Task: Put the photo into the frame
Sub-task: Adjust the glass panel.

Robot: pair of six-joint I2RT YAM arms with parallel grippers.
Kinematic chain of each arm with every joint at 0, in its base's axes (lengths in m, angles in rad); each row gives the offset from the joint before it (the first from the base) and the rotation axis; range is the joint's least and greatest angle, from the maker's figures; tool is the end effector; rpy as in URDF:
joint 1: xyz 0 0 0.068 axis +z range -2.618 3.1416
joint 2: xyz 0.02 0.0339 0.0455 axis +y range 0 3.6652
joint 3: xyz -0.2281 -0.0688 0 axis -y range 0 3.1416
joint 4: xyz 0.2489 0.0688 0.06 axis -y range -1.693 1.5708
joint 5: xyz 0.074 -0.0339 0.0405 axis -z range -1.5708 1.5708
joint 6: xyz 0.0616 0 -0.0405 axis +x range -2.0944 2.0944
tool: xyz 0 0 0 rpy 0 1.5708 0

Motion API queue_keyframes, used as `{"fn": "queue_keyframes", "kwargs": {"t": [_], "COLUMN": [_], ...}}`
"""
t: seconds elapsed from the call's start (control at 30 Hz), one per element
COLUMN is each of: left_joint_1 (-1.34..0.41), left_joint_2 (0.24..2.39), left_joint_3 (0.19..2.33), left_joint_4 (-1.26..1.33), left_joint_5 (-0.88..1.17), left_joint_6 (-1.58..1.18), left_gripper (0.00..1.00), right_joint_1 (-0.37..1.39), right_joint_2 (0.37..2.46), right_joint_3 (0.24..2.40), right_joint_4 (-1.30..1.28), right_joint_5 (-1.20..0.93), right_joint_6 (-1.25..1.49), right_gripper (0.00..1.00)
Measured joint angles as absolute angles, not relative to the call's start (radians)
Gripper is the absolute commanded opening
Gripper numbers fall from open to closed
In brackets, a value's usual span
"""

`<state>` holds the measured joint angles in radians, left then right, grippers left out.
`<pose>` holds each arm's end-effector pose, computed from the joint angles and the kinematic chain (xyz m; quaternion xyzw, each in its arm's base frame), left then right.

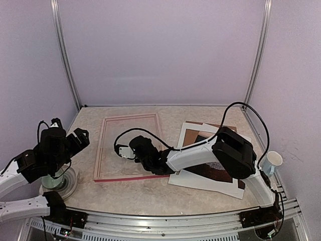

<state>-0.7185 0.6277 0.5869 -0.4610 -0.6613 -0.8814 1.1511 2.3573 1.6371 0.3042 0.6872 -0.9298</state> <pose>0.1710 -0.0992 0.2383 -0.2311 0.7978 -0.1510 0.5361 0.2473 0.4584 0.1064 -0.5875 0.5577 -0.2238 0.5420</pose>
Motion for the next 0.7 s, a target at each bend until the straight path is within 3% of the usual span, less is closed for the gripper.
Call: {"fn": "queue_keyframes", "kwargs": {"t": [0.7], "left_joint_1": [-0.712], "left_joint_2": [0.617], "left_joint_3": [0.523], "left_joint_4": [-0.456], "left_joint_5": [-0.636], "left_joint_6": [-0.886], "left_gripper": [0.99], "right_joint_1": [1.214], "right_joint_2": [2.375], "right_joint_3": [1.47], "right_joint_4": [0.722], "right_joint_5": [0.796], "right_joint_6": [-1.156], "right_gripper": [0.01]}}
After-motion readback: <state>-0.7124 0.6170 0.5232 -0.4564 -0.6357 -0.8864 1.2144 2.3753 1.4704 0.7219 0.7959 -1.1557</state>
